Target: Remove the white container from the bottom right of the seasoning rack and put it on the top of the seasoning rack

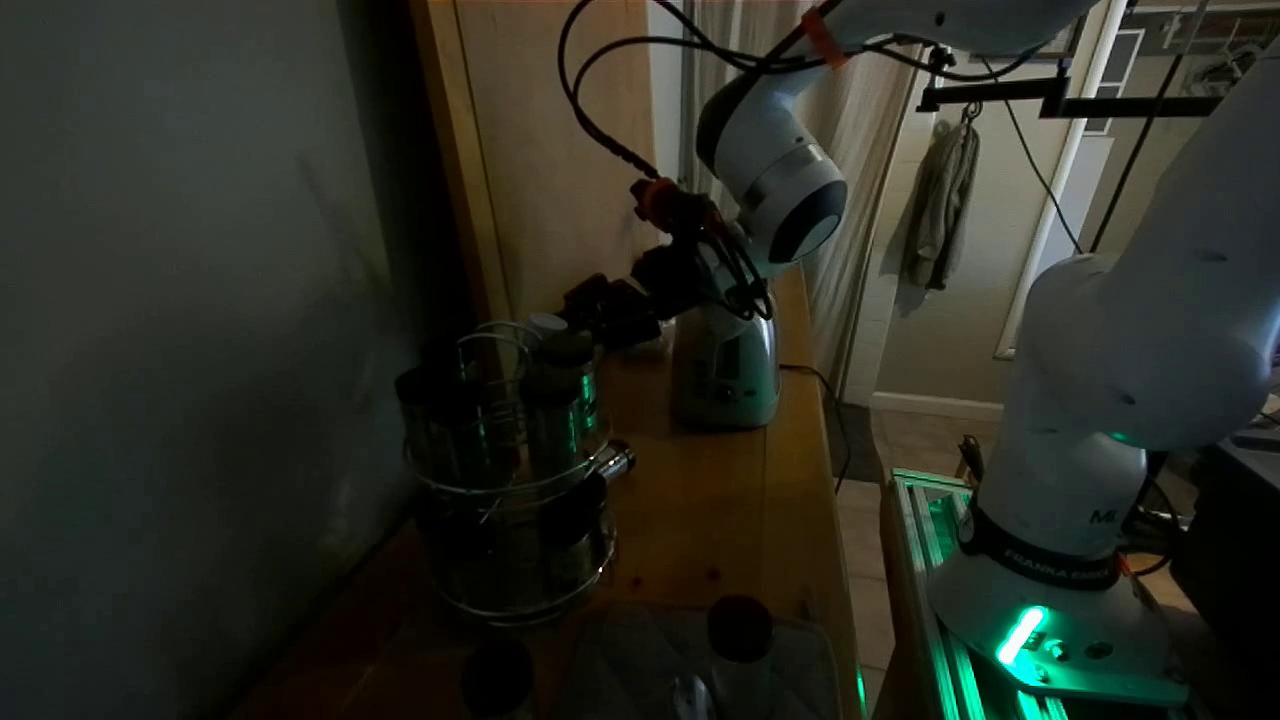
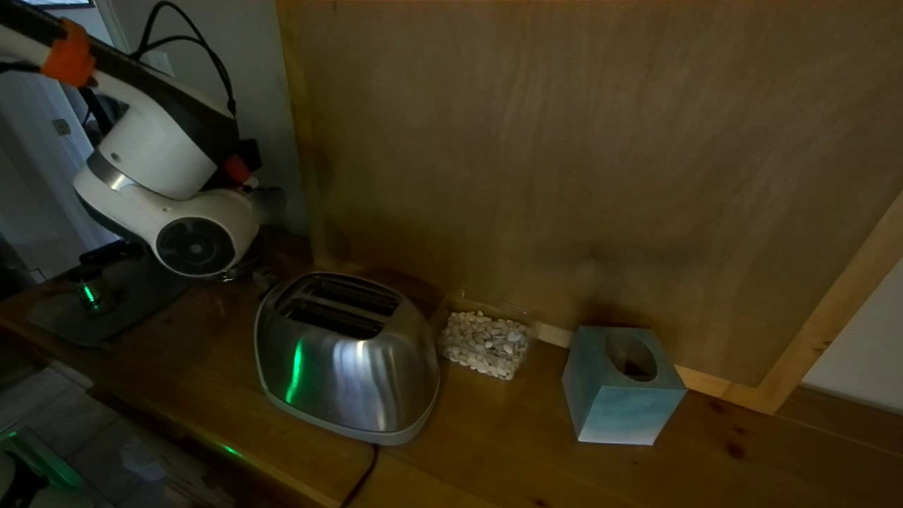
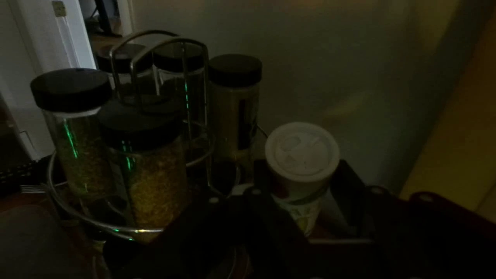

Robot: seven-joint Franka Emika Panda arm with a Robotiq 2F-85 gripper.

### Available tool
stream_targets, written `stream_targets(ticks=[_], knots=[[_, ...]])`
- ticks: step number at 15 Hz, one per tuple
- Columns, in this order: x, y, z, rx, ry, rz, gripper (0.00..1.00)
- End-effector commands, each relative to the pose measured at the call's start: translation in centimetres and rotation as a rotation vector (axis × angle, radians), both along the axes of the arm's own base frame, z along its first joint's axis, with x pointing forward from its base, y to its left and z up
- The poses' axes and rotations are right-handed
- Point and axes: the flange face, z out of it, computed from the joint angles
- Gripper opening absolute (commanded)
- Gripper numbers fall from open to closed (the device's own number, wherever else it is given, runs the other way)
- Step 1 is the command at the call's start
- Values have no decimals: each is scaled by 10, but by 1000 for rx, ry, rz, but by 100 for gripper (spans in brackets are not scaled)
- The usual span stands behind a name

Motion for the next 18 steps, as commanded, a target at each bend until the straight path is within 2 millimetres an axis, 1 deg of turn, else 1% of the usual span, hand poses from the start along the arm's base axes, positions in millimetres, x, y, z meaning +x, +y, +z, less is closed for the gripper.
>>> stream_targets(ticks=[1,6,8,10,13,18], knots=[[-6,0,32,-48,5,30,19],[-7,-1,66,-96,-12,71,19],[-7,3,79,-110,-19,91,19],[-7,8,88,-115,-18,120,19],[-4,15,95,-113,2,162,19],[3,21,89,-107,73,208,19]])
